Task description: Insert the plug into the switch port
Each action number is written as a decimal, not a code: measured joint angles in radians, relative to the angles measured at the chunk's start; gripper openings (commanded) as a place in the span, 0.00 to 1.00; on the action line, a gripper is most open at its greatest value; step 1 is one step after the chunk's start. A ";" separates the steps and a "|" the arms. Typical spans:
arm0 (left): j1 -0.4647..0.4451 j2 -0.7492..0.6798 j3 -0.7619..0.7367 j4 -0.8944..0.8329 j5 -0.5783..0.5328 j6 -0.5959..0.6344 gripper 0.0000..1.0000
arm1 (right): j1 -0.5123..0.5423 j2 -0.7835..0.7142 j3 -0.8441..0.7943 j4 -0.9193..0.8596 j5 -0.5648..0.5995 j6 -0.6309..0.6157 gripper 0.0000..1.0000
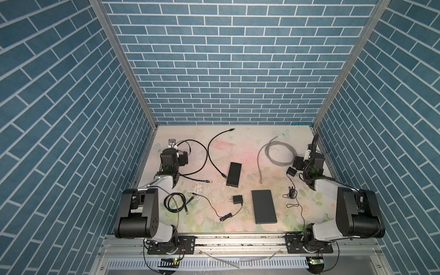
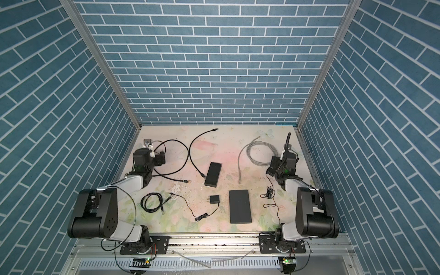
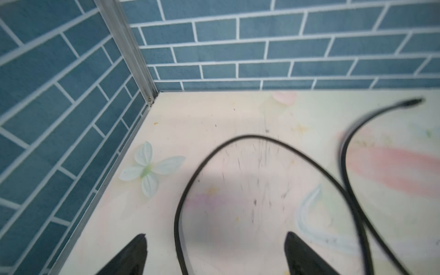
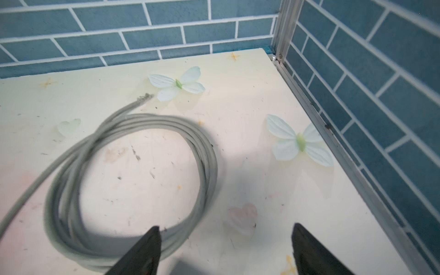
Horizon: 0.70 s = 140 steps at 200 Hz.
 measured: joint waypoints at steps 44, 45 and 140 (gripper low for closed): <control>-0.077 -0.023 0.242 -0.363 0.003 -0.204 0.77 | 0.248 -0.040 0.201 -0.236 -0.091 0.184 0.75; -0.082 -0.023 0.243 -0.369 0.003 -0.207 0.77 | 0.258 -0.039 0.202 -0.241 -0.095 0.192 0.75; -0.549 0.209 0.289 -0.560 0.360 -0.415 0.50 | 0.607 0.245 0.253 -0.293 -0.278 0.677 0.47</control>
